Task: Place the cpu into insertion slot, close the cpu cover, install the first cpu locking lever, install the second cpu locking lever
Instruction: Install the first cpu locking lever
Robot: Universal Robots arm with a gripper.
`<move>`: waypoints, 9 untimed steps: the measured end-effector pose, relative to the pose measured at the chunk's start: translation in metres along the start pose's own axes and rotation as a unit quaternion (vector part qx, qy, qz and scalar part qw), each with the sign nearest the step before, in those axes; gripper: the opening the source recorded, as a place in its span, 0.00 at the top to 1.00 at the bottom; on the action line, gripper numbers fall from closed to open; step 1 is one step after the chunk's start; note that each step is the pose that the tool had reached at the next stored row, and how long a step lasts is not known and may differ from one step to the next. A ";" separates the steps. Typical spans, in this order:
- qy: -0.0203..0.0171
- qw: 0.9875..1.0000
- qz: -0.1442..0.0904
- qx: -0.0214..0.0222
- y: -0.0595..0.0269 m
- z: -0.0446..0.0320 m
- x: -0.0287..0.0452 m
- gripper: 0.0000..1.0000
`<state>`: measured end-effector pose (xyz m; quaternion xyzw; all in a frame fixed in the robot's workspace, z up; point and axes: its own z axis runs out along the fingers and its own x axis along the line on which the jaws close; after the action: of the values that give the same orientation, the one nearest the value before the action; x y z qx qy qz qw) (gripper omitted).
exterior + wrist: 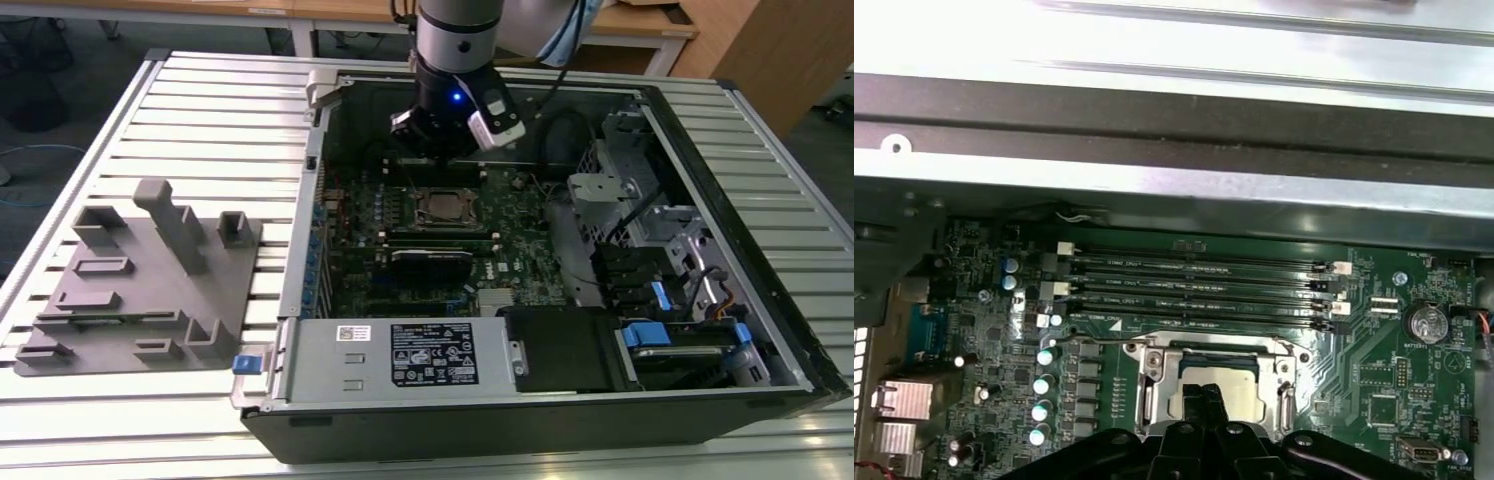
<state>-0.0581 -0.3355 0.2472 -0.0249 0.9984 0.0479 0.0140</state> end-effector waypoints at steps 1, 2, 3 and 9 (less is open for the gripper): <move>0.000 1.000 0.000 0.000 0.0000 0.0000 0.0005 0.90; 0.000 1.000 0.000 0.000 0.0000 0.0000 0.0009 0.90; 0.000 1.000 0.000 0.000 0.0001 0.0000 0.0013 0.90; 0.000 1.000 0.000 0.000 0.0001 -0.0001 0.0032 0.90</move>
<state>-0.0613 -0.3356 0.2471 -0.0249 0.9984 0.0479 0.0140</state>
